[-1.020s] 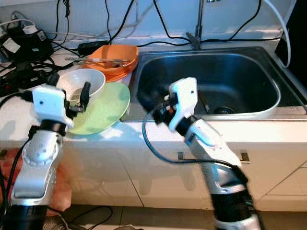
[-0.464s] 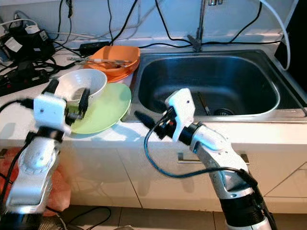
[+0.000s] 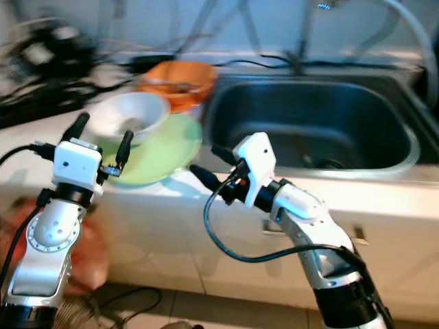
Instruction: Kitchen organization
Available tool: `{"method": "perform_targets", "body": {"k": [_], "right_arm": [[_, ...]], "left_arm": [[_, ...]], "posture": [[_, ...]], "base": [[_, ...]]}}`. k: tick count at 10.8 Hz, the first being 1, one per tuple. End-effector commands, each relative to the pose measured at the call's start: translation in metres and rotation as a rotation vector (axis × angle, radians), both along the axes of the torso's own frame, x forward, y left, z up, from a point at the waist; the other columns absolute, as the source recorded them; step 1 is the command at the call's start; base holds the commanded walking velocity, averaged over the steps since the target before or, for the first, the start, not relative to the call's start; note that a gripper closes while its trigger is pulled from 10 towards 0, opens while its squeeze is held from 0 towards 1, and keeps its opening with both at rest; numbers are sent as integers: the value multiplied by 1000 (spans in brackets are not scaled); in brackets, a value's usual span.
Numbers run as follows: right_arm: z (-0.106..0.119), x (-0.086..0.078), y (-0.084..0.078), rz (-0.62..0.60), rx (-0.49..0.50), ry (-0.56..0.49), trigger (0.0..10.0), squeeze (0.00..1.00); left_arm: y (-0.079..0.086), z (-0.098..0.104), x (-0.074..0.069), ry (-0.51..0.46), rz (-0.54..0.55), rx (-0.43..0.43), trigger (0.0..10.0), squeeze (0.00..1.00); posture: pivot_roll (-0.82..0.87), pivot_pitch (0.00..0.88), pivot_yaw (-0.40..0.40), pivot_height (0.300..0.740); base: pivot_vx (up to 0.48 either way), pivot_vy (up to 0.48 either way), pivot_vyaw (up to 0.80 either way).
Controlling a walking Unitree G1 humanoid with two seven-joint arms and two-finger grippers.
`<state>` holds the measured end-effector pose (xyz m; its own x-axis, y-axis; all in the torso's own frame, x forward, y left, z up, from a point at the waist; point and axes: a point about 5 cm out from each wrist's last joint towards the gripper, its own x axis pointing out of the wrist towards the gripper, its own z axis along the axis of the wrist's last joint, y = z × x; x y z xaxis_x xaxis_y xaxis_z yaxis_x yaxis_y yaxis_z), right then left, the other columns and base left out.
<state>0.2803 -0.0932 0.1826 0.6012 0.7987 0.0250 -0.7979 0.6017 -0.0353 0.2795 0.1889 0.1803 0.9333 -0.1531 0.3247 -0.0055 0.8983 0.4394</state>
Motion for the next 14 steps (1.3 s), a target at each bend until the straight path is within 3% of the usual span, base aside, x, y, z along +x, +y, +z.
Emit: {"method": "perform_targets", "body": {"k": [1, 6, 14], "right_arm": [[3, -2, 3, 11, 6, -20, 10000, 0], [4, 2, 4, -41, 15, -33, 10000, 0], [10, -3, 10, -12, 60, -1, 10000, 0]], "left_arm": [[4, 3, 2, -3, 8, 4, 10000, 0], [-3, -1, 8, 28, -42, -7, 10000, 0], [-14, -6, 26, 78, -107, -21, 10000, 0]], "posture": [[88, 16, 96, 740], [88, 23, 95, 740], [69, 42, 93, 740]], "base": [[0, 0, 0], [0, 0, 0], [0, 0, 0]]}}
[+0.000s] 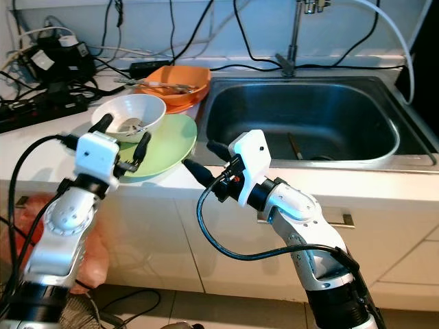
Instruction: Kitchen organization
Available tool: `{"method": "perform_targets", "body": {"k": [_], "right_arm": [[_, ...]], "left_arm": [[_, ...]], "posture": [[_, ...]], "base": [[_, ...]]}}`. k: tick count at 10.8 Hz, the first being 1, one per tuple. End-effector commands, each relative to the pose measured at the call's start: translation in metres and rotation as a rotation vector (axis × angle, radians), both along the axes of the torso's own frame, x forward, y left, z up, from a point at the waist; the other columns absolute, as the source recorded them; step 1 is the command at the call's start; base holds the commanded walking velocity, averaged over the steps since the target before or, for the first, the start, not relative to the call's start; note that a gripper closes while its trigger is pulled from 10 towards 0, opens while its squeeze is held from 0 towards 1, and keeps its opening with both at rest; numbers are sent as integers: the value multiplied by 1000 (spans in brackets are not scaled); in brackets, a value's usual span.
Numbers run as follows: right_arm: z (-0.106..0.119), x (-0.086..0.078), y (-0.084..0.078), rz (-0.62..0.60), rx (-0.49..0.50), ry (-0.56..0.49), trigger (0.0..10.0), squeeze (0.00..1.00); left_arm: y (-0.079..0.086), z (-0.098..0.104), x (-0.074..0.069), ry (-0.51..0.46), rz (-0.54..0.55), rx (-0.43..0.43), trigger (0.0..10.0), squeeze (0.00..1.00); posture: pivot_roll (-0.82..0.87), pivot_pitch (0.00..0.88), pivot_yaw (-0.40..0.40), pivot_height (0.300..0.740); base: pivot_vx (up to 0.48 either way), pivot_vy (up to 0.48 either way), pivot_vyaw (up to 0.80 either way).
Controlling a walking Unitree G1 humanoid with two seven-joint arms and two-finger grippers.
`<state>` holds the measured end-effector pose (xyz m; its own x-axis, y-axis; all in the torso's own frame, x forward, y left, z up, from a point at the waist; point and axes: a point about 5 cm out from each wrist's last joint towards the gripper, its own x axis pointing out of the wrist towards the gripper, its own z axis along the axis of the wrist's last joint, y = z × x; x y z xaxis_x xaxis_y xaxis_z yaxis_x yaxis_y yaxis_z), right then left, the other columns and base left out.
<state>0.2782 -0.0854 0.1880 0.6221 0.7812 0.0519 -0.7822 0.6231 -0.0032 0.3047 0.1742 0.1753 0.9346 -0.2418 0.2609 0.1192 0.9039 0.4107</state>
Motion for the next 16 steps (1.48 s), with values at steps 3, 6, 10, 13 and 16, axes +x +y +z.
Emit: {"method": "perform_targets", "body": {"k": [3, 6, 10, 13, 16], "right_arm": [[-2, -11, -1, 19, -6, 24, 10000, 0], [-7, -20, 0, 23, -8, 67, 10000, 0], [-10, -26, 3, 31, -8, 94, 10000, 0], [-12, -27, 3, 20, -11, 102, 10000, 0], [-10, -23, 4, -5, -6, 83, 10000, 0]], "left_arm": [[2, 2, -2, 1, 14, -55, 10000, 0], [1, 5, -12, -6, 23, -67, 10000, 0], [6, 11, -14, -15, 58, -60, 10000, 0], [12, 23, -11, -44, 83, -72, 10000, 0], [10, 24, -11, -42, 77, -81, 10000, 0]], "posture": [[64, 77, 84, 740], [71, 122, 76, 740], [75, 140, 77, 740], [78, 148, 85, 740], [79, 140, 87, 740]], "base": [[0, 0, 0], [0, 0, 0], [0, 0, 0], [0, 0, 0], [0, 0, 0]]}}
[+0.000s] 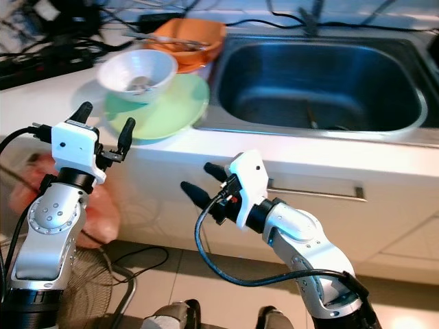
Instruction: Kitchen organization
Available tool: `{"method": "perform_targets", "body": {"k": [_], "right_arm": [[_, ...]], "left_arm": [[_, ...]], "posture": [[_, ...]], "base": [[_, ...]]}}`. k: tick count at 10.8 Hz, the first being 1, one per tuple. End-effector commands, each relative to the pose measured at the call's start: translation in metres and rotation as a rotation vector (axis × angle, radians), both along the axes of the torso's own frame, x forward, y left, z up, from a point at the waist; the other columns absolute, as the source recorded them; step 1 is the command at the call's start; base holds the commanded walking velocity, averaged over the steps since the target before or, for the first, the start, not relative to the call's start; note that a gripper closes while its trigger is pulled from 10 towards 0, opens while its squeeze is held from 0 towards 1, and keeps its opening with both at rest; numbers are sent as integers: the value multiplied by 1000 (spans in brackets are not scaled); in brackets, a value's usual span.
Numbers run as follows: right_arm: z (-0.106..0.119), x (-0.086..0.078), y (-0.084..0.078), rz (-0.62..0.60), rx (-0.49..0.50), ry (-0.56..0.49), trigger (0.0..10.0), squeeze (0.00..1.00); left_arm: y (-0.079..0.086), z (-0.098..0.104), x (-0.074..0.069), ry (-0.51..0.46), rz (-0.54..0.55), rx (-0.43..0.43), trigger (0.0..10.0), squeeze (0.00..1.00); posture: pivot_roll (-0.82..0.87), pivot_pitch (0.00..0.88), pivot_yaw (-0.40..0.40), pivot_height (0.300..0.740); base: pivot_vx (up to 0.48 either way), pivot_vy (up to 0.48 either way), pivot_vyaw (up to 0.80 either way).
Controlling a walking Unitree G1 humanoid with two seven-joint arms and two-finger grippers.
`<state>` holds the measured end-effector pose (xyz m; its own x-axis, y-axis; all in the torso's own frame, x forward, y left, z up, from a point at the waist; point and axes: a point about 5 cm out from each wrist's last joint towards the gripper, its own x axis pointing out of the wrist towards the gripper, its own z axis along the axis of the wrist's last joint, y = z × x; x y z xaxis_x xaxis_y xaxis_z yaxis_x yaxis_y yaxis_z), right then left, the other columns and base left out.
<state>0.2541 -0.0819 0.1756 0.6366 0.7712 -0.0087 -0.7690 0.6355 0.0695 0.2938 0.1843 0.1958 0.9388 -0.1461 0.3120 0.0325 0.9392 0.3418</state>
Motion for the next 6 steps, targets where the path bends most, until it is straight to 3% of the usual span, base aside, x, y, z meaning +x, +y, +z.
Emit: {"method": "perform_targets", "body": {"k": [1, 3, 4, 6], "right_arm": [[5, 4, -1, -37, 14, -30, 10000, 0], [22, 16, -7, -194, 92, -118, 10000, 0], [26, 18, -9, -216, 102, -140, 10000, 0], [51, 29, -21, -329, 156, -252, 10000, 0]], "left_arm": [[-1, 2, 0, -1, -5, -2, 10000, 0], [-6, 11, 3, -34, -22, -7, 10000, 0], [-6, 14, 4, -49, -24, -8, 10000, 0], [-14, 48, -1, -181, -35, -16, 10000, 0]], "posture": [[80, 140, 88, 740], [78, 135, 88, 740], [78, 135, 88, 740], [67, 113, 84, 740]], "base": [[0, 0, 0], [0, 0, 0], [0, 0, 0], [0, 0, 0]]}}
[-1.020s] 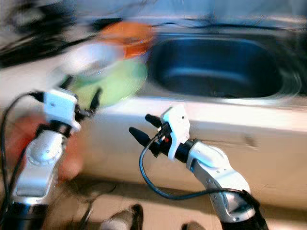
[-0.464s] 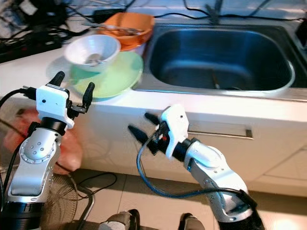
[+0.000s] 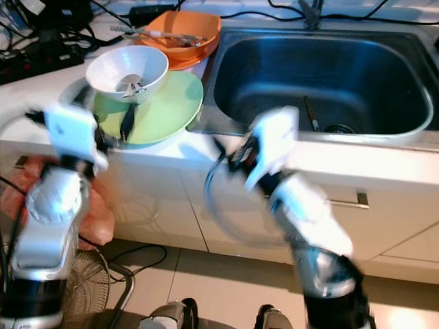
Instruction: Kitchen organization
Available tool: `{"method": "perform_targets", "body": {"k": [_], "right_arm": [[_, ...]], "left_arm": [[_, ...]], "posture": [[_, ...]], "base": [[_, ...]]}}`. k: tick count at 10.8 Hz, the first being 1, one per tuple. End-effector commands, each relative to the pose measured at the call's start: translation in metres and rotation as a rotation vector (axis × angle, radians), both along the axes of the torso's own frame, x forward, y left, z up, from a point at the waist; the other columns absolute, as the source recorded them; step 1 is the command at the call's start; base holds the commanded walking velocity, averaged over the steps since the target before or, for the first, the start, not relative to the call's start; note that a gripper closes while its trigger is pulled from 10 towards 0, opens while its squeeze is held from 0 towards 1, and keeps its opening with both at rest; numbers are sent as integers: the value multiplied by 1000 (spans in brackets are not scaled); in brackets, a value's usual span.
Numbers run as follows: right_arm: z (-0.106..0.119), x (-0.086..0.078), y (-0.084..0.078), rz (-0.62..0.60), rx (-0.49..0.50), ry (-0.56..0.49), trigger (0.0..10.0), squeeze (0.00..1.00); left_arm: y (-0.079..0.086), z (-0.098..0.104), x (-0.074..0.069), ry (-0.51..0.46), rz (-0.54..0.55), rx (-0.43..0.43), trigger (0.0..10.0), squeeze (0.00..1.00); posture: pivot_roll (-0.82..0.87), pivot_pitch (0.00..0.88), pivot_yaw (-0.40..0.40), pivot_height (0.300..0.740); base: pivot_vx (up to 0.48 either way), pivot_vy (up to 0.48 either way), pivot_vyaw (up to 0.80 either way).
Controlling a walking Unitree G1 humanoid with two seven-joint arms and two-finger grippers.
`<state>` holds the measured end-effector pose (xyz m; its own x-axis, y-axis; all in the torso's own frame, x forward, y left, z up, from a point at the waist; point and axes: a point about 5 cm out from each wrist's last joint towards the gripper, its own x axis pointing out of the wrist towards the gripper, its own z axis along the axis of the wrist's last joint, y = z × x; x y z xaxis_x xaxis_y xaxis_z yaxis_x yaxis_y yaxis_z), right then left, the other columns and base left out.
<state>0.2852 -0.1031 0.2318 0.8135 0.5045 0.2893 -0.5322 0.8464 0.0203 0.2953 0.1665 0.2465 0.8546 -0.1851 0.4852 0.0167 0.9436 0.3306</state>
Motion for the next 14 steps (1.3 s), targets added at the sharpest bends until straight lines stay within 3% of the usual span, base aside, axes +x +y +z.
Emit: {"method": "perform_targets", "body": {"k": [1, 3, 4, 10, 14], "right_arm": [[2, 1, -3, -27, 5, -14, 10000, 0], [7, 7, -7, -76, 14, -48, 10000, 0], [8, 9, -6, -86, 15, -55, 10000, 0], [7, 12, -5, -95, 12, -72, 10000, 0], [3, 12, -4, -88, -3, -60, 10000, 0]], "left_arm": [[-1, 8, -3, -31, 6, -8, 10000, 0], [-13, 33, -5, -112, -42, -48, 10000, 0], [-14, 35, -4, -112, -50, -58, 10000, 0], [-10, 29, -2, -68, -33, -78, 10000, 0], [-10, 25, -4, -65, -35, -73, 10000, 0]], "posture": [[66, 111, 83, 740], [67, 90, 79, 740], [69, 82, 81, 740], [75, 79, 79, 740], [76, 86, 75, 740]], "base": [[0, 0, 0], [0, 0, 0], [442, 0, 0], [452, 0, 0], [0, 0, 0]]}}
